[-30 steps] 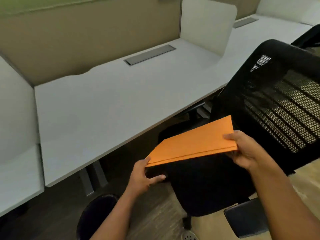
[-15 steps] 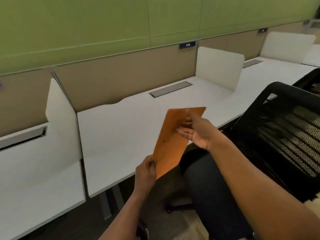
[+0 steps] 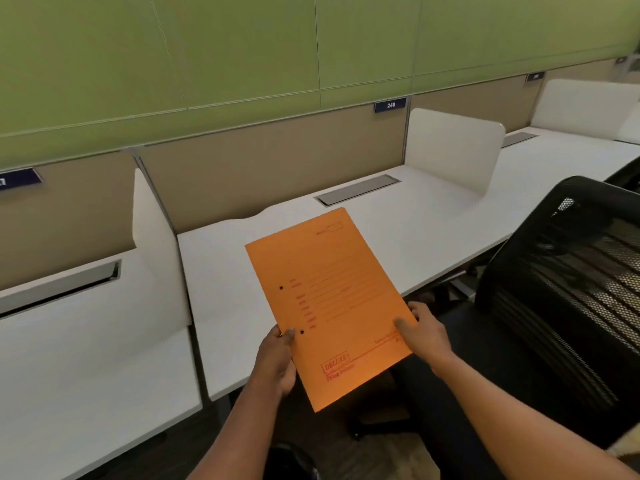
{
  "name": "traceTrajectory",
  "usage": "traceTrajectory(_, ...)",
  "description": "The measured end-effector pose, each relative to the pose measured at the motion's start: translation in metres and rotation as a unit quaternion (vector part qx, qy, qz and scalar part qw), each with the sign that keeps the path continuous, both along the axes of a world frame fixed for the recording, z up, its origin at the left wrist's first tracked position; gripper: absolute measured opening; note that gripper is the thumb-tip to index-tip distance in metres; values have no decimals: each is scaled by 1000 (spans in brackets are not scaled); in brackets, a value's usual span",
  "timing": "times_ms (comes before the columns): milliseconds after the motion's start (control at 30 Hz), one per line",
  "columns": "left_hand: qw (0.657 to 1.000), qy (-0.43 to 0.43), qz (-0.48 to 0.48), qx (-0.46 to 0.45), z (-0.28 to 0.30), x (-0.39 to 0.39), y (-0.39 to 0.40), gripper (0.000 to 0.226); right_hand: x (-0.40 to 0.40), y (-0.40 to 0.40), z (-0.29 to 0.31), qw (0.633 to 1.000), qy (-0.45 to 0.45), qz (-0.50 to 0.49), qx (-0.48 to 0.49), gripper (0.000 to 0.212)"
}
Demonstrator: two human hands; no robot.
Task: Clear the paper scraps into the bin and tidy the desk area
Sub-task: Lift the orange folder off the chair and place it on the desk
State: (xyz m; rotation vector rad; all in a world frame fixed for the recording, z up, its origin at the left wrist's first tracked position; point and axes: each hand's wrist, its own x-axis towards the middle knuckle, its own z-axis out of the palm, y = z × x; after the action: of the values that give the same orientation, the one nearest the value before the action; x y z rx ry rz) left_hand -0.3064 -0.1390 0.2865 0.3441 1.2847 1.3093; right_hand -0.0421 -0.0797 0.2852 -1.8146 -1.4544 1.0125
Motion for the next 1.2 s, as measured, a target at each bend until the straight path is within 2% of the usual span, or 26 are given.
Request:
traceTrajectory(167, 999, -18, 28, -25, 0, -15, 16, 23, -7, 6, -17, 999, 24, 27, -23, 42)
traceTrajectory(333, 998, 3, 39, -52, -3, -25, 45, 19, -22, 33, -21, 996, 76, 29, -25, 46)
traceTrajectory(467, 997, 51, 29, -48, -8, -41, 82, 21, -35, 73, -24, 988, 152, 11, -29, 43)
traceTrajectory(600, 995, 77, 31, -45, -12, -57, 135, 22, -47, 127, -28, 976, 214, 6, -33, 41)
traceTrajectory(933, 994, 86, 46, -52, -21, -74, 314, 25, -69, 301, -43, 963, 267, -7, -40, 40)
traceTrajectory(1100, 996, 83, 27, -36, -29, -85, 398, 38, -87, 387, -50, 953, 296, -44, -45, 42)
traceTrajectory(1200, 990, 136, 10, -30, -44, -92, 437, 46, -101, 433, -60, 953, 295, -39, -48, 41)
